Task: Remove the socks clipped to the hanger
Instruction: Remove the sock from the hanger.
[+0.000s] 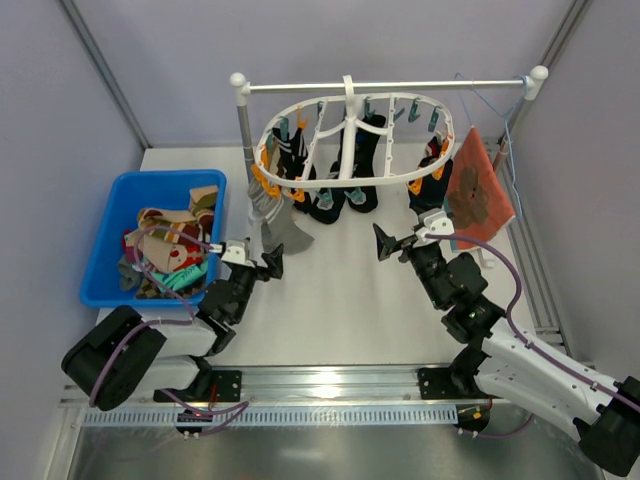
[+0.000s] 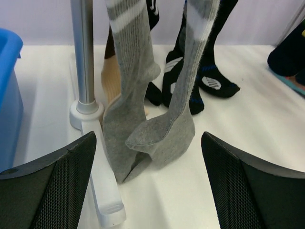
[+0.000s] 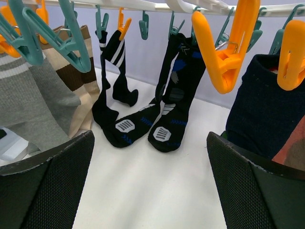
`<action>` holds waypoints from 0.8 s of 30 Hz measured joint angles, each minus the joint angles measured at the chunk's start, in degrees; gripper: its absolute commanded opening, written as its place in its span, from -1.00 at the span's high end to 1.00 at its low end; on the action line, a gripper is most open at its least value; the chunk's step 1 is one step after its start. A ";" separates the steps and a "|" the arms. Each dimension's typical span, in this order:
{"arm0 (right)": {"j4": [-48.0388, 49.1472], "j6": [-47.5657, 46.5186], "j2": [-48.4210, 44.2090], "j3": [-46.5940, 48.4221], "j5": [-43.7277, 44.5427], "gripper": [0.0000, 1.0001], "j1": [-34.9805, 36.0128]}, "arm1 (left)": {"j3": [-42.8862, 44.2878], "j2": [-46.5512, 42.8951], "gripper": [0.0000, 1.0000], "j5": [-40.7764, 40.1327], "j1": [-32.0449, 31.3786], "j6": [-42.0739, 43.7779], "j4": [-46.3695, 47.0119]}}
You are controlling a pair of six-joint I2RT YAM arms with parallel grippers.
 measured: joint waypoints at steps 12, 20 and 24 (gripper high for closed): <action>0.00 0.02 -0.22 -0.11 -0.42 -0.99 0.00 | 7.39 11.43 -0.09 -0.04 0.00 0.22 0.20; 0.00 0.02 -0.22 -0.11 -0.46 -0.99 0.00 | 9.86 14.19 1.00 -1.44 -3.37 3.08 0.20; 0.00 0.02 -0.24 -0.11 -0.46 -0.99 0.00 | 11.43 15.41 1.00 -4.07 -8.70 6.58 0.22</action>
